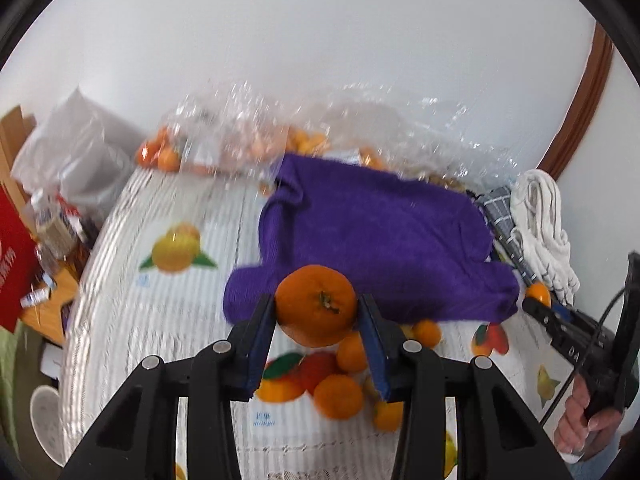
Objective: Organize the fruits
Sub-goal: 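Carry the orange in the right tool while the left tool carries the mandarin onto the purple towel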
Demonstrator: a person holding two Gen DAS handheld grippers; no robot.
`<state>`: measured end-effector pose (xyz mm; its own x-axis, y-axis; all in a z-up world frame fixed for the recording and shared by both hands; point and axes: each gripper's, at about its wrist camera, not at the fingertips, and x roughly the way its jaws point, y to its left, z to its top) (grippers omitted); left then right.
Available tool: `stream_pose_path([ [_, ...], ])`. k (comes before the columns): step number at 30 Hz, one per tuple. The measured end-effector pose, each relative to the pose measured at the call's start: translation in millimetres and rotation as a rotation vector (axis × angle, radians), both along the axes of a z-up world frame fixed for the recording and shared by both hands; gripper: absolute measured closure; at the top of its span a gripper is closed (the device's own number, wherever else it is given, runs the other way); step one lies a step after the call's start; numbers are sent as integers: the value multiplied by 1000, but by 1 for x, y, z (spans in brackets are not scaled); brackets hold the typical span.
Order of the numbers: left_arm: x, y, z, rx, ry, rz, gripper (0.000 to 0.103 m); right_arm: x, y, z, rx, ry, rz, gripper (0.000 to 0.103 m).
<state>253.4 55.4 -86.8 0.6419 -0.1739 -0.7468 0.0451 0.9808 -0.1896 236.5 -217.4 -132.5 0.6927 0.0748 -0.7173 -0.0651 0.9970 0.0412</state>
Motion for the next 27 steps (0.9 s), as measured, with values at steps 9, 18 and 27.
stream_pose_path([
  [9,47,-25,17,-2,-25,-12,63,49,11,38,0,-82,8,71],
  [18,101,-36,13,-8,-31,-11,63,106,29,25,28,-72,43,71],
  [27,128,-37,-32,4,60,-11,63,128,26,-16,46,-21,54,71],
])
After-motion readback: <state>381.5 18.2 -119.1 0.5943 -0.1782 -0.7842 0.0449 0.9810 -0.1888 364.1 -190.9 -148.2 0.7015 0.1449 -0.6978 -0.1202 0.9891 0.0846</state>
